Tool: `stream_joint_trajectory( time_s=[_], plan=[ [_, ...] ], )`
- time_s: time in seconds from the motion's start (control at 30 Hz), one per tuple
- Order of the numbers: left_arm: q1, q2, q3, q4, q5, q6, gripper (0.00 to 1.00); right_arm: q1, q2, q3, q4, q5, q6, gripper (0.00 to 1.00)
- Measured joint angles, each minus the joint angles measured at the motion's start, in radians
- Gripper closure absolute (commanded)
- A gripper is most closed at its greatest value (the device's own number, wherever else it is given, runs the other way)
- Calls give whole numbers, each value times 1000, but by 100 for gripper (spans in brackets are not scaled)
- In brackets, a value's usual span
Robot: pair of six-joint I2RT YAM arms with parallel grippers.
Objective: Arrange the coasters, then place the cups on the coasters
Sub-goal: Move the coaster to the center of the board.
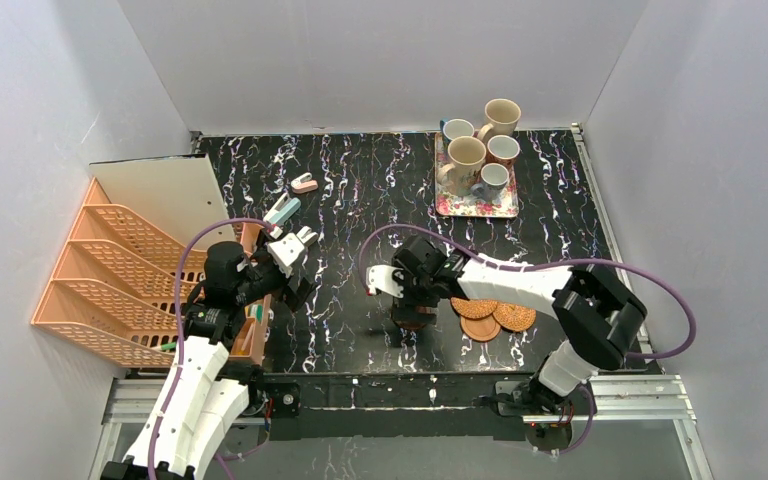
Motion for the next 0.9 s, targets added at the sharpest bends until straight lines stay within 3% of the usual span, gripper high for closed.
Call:
stream_joint_trajectory(
  time_s=[0.2,0.43,0.67,0.9],
  plan=[
    [0,-4,0,0,1,0,2,19,35,6,65,16,24,2],
    [0,-4,0,0,1,0,2,19,126,41,305,126,31,2],
    [0,-3,0,0,0,0,2,-6,300,179,495,230,47,2],
    [0,-3,0,2,-8,-6,2,-74,344,272,461,259,164,2]
  ],
)
